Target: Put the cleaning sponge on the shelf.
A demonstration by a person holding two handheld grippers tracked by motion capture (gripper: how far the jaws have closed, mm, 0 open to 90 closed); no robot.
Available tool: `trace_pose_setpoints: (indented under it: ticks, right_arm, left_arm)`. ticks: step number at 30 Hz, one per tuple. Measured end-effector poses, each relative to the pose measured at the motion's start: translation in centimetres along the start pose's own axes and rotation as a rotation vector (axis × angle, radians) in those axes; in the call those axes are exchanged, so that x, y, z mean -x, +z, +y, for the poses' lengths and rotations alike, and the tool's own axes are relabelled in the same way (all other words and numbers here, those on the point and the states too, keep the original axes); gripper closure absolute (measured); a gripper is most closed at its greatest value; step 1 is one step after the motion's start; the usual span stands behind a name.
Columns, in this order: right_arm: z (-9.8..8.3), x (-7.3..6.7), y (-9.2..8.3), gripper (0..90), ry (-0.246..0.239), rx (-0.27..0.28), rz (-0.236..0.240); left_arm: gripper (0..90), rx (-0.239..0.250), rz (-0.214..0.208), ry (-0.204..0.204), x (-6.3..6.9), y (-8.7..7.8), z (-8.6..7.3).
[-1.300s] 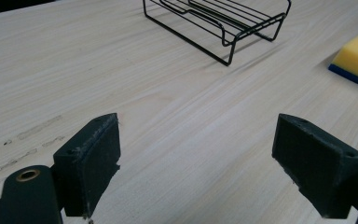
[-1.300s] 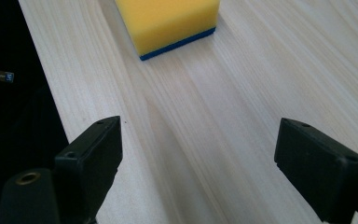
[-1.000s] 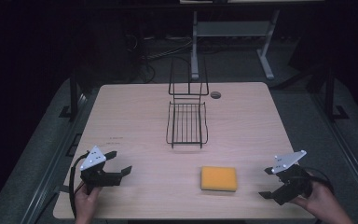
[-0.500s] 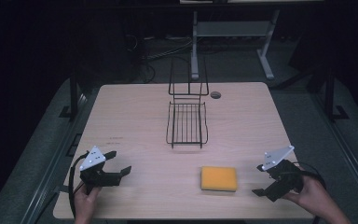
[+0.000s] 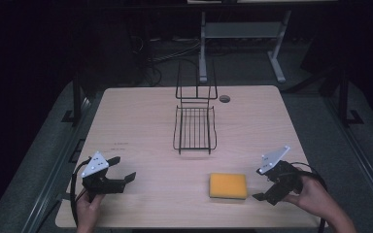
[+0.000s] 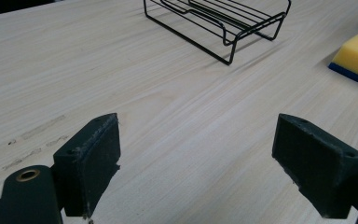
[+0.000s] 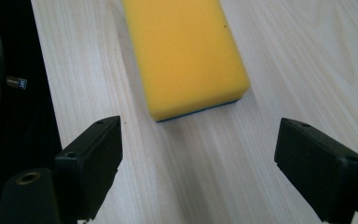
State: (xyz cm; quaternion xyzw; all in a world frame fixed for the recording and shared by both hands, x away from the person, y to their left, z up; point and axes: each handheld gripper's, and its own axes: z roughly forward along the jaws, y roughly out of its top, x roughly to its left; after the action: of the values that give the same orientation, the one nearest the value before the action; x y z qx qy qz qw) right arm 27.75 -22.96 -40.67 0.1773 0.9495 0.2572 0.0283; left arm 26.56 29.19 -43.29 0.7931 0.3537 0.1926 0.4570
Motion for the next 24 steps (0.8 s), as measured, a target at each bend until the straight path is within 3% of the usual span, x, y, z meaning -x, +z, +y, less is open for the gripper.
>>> trace_pose_setpoints:
  ticks: [24]
  right_arm:
    - [3.1, 0.3, 1.5, 14.5, -0.059, -0.043, 0.044]
  left_arm:
    - [14.6, 0.005, 0.002, 0.007, 0.0, -0.1, 0.1]
